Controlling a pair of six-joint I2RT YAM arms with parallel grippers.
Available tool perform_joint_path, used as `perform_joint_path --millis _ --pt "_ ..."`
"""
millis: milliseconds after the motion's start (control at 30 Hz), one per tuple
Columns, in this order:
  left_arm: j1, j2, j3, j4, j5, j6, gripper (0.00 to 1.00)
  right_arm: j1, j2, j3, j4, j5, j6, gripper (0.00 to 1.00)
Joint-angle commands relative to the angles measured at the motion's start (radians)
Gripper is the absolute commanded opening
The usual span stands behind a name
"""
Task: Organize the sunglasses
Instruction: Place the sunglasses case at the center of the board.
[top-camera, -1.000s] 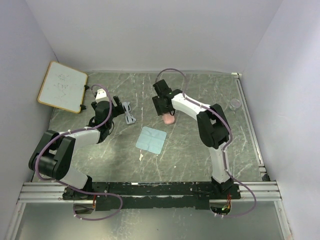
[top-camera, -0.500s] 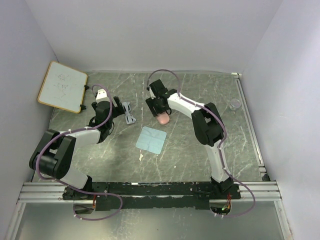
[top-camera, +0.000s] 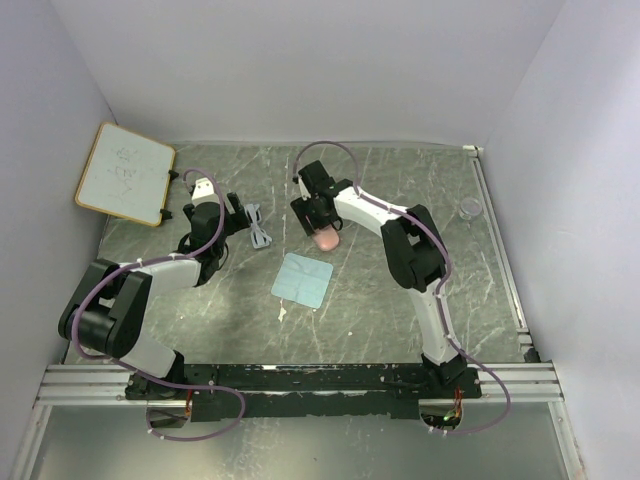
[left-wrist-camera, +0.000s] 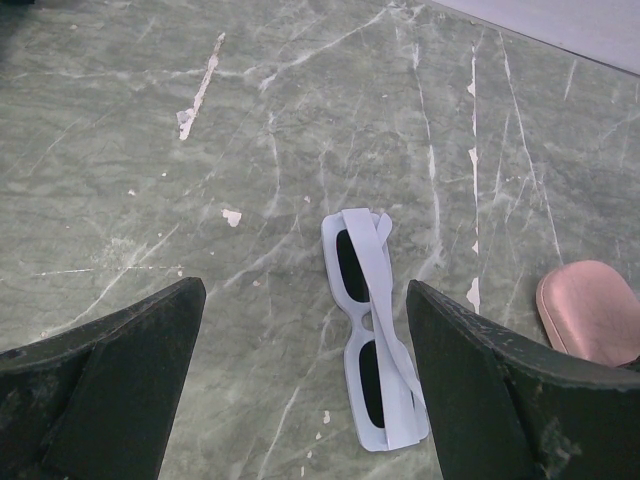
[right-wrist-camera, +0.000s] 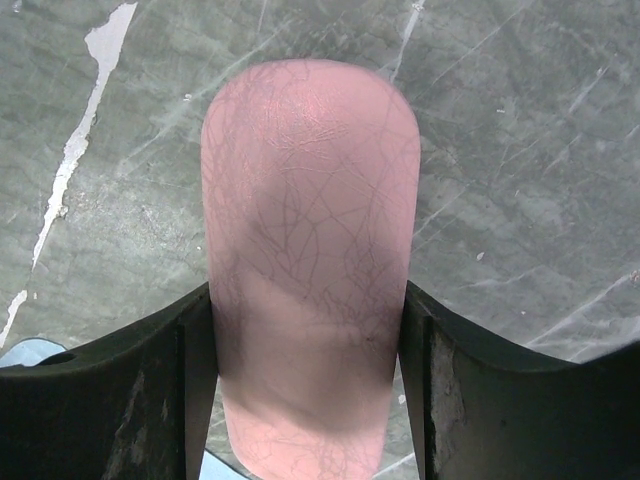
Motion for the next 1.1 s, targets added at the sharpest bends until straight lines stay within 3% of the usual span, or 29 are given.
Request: perform_joint_path --millis 0,300,633,1067 --pt "0.011 -0.016 -0.001 0.033 0.007 -0.002 0.94 0.003 0.020 0.022 -0.003 -0.003 -0.007 0.66" --pt "0.012 -0.019 -0.002 0.033 0.003 0.001 0.94 0.008 0.039 0.083 -0.065 0.002 -0.012 0.72" --pt "0.015 -0.012 0.001 0.033 0.006 -0.001 0.94 0.016 0.113 0.297 -0.312 0.056 -0.034 0.72" --pt "0.029 -0.030 -0.008 0.033 0.013 -0.007 0.94 0.019 0.066 0.197 -0.306 0.015 -0.043 0.74"
